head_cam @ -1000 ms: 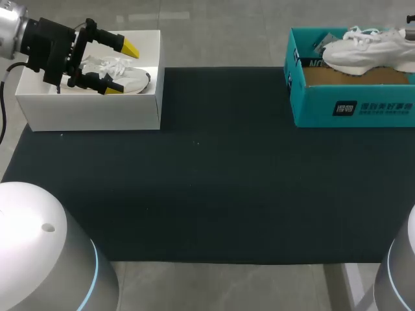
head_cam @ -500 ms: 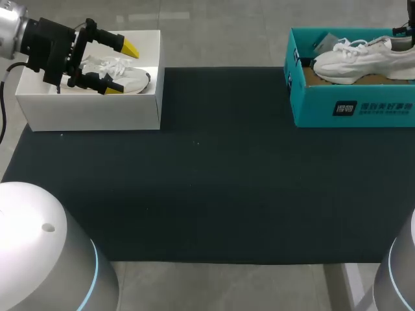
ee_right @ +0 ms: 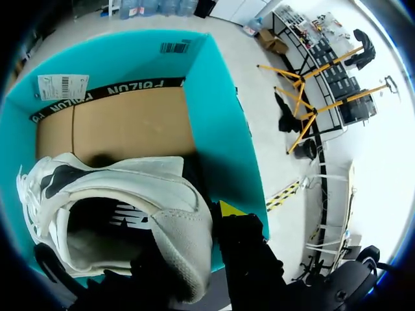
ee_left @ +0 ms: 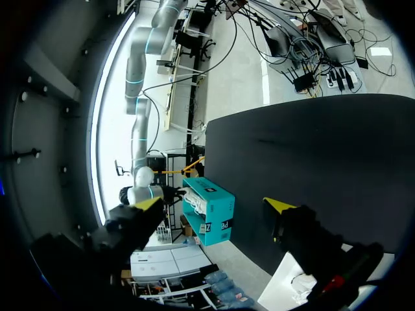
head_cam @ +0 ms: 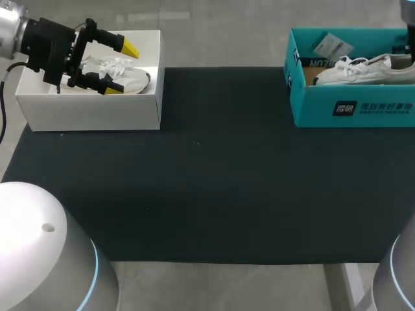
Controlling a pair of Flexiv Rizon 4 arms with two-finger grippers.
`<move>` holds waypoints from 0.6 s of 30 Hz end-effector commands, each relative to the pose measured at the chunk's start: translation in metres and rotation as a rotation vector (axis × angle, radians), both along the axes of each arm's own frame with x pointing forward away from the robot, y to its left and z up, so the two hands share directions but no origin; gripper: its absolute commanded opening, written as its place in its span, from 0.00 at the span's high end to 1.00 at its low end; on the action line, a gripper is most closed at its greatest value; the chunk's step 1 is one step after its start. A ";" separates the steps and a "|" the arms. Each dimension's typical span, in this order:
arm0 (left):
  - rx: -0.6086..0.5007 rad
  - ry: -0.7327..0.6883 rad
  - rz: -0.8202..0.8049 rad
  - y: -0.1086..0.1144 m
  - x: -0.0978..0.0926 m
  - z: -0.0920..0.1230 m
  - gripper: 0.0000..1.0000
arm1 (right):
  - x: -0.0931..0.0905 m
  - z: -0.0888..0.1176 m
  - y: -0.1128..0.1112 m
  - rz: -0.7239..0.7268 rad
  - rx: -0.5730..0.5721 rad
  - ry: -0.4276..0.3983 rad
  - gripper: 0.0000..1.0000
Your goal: Take the shoe out of the shoebox, open the shoe tongue, remove and reinsert the insole, then place the shoe into the shoebox
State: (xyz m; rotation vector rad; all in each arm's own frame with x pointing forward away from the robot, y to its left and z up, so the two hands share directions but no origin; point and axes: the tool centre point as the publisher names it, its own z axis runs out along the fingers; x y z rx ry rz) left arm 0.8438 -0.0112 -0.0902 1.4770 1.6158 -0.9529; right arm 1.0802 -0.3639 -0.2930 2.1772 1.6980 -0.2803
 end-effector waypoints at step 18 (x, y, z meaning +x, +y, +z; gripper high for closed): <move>0.005 0.002 -0.002 0.000 0.001 0.001 0.00 | -0.001 -0.063 -0.009 0.014 0.001 0.045 1.00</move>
